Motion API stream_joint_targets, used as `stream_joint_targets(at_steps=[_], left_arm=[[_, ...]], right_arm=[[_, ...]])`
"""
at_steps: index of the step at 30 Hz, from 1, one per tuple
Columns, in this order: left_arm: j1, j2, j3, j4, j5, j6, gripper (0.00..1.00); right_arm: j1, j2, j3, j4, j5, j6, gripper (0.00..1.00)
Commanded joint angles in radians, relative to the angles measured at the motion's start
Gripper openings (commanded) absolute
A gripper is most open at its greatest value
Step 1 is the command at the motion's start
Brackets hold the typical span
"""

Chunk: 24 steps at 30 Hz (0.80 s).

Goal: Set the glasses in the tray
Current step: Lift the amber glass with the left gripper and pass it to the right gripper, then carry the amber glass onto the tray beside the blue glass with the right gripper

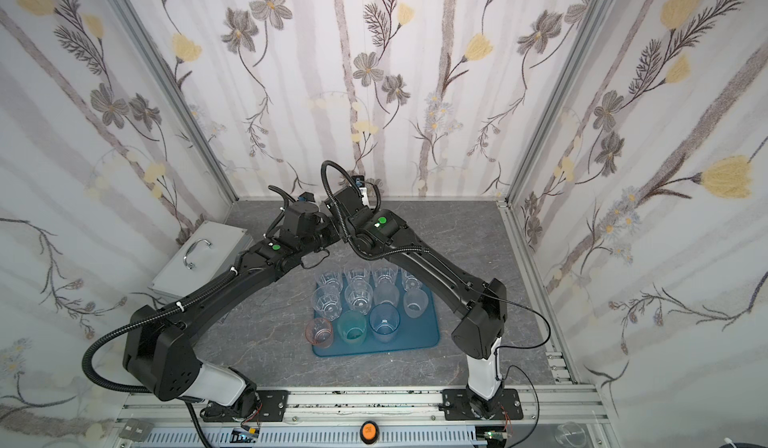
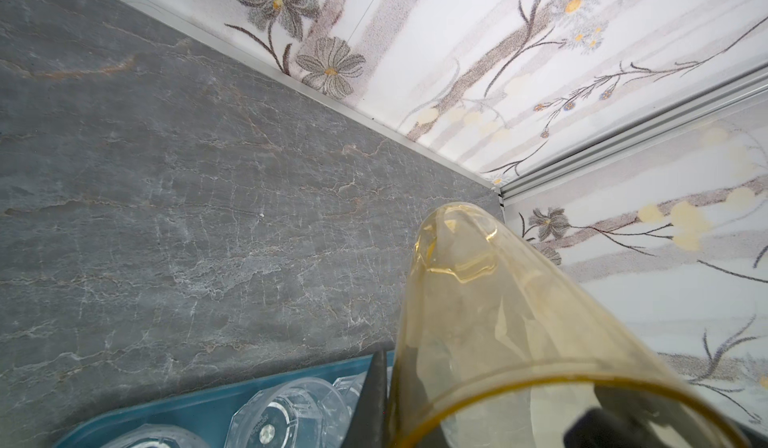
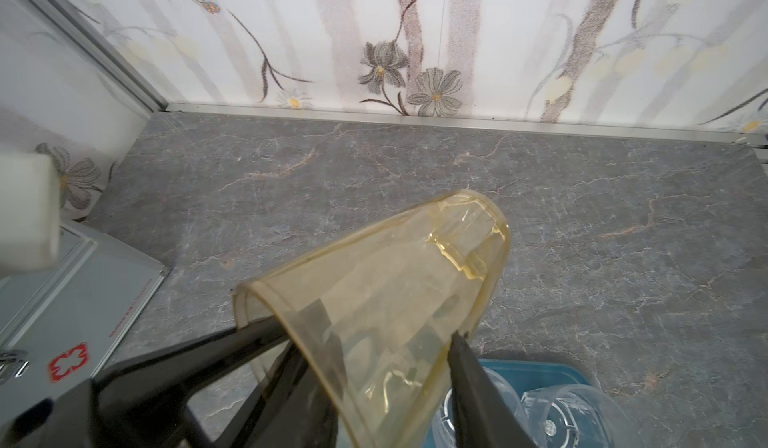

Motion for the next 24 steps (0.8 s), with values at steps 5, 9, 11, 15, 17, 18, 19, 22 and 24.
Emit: stream_joint_targets(at_steps=[5,9,11,15,17,18,19,22,24], left_arm=[[-0.007,-0.032,-0.015,0.071,0.013,-0.056,0.00],[-0.010,-0.047,-0.016,0.077,0.026,-0.077,0.04],[-0.012,-0.053,-0.010,0.081,0.034,-0.080,0.09],[-0.013,-0.063,0.009,0.084,0.057,-0.086,0.19],[-0.018,-0.076,0.012,0.084,0.066,-0.086,0.25],[-0.017,-0.087,0.010,0.084,0.069,-0.084,0.28],[-0.018,-0.100,0.008,0.084,0.070,-0.081,0.30],[-0.018,-0.147,-0.017,0.084,0.070,-0.067,0.35],[-0.018,-0.180,-0.047,0.084,0.065,-0.061,0.38]], right_arm=[[0.002,0.019,0.011,-0.009,0.132,-0.004,0.22],[0.004,0.016,0.009,-0.012,0.163,-0.015,0.11],[0.004,0.013,0.011,-0.013,0.174,-0.014,0.08],[0.001,0.014,0.011,-0.005,0.187,-0.023,0.06],[-0.002,0.018,0.015,-0.006,0.183,-0.028,0.05],[-0.003,0.019,0.015,-0.005,0.182,-0.029,0.05],[-0.007,0.019,0.014,-0.006,0.180,-0.029,0.05],[-0.016,0.013,0.013,-0.015,0.179,-0.028,0.04],[-0.022,0.005,0.014,-0.020,0.177,-0.029,0.04]])
